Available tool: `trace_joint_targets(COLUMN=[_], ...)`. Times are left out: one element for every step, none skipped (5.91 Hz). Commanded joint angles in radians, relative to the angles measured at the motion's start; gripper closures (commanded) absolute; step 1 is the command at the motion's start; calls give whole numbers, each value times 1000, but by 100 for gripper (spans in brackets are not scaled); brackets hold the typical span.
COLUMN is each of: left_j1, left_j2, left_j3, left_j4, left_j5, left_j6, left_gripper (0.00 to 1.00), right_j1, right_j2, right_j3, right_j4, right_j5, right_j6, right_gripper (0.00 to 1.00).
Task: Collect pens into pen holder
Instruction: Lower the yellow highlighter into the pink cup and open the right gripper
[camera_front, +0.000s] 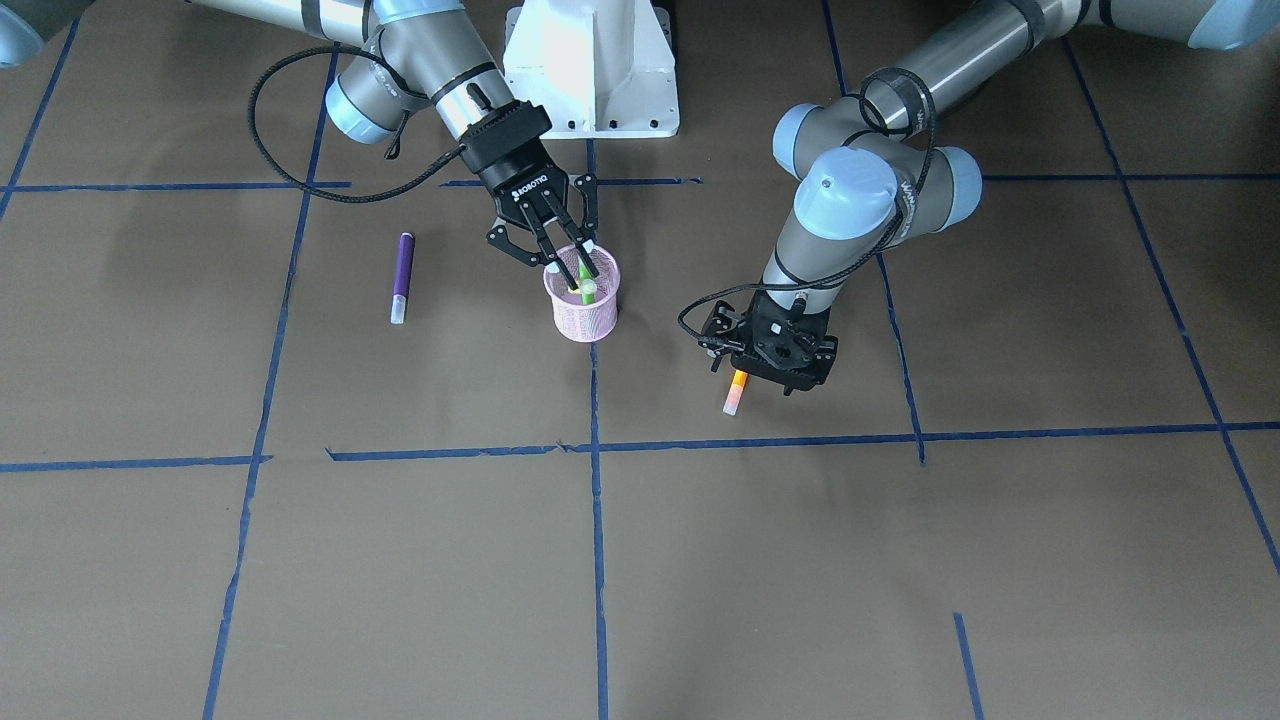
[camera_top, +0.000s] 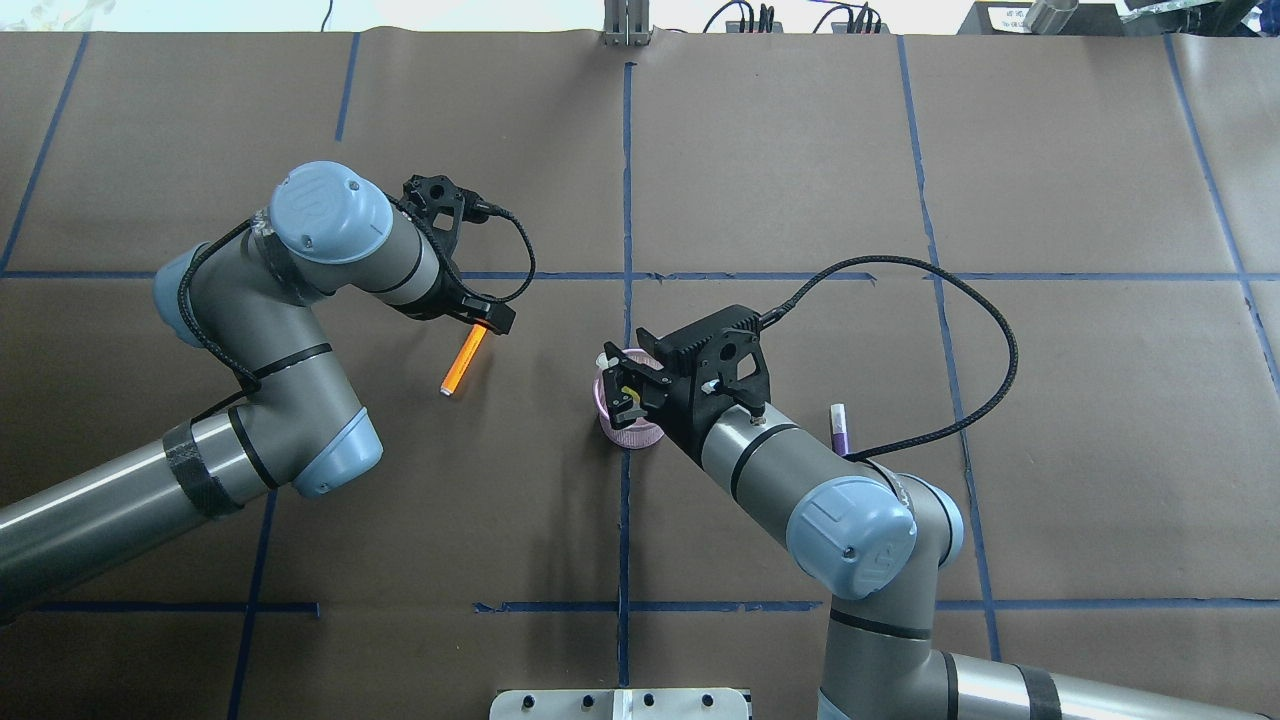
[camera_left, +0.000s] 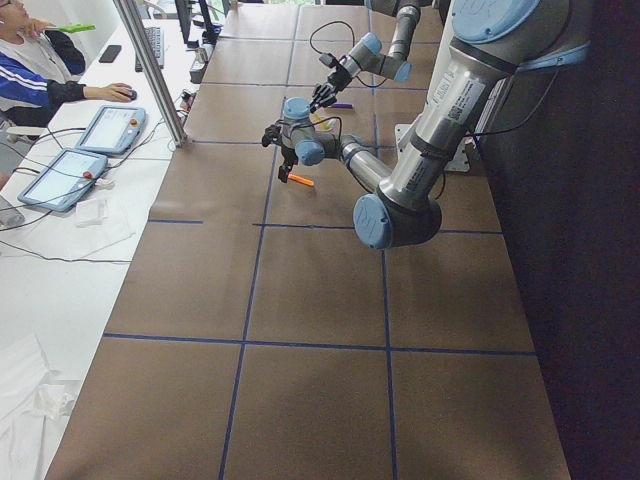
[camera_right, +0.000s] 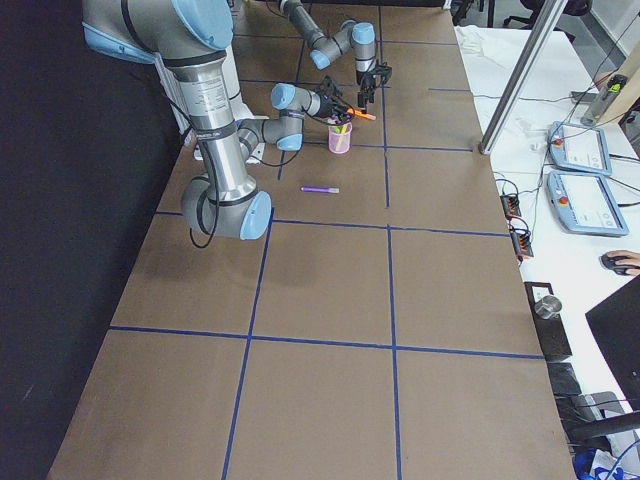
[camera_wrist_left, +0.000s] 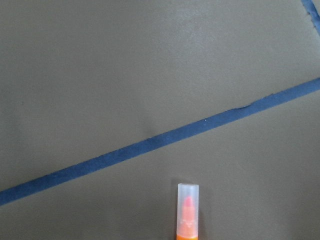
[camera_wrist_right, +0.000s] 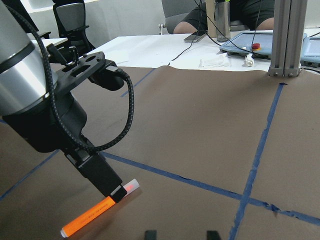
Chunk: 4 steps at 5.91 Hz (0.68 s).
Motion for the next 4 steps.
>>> trace_joint_targets(left_j1=[0,2,3,5], left_j2=[-1,-3,-3,-9], left_j3=[0,0,5,9], left_j4=[0,-2,0,0], left_j5=[0,0,0,0], left_j6=[-1,-1,-4,-4], left_gripper=[0,0,0,0], right_j1=[7,63,121,189], right_j2=[-3,-6,-8,-8], right_j3=[28,83,165,184], right_j4=[-10,-64,-220,-320], right_j5=[16,136,234,327], right_j6=[-8,-5,4,8], right_gripper=[0,0,0,0])
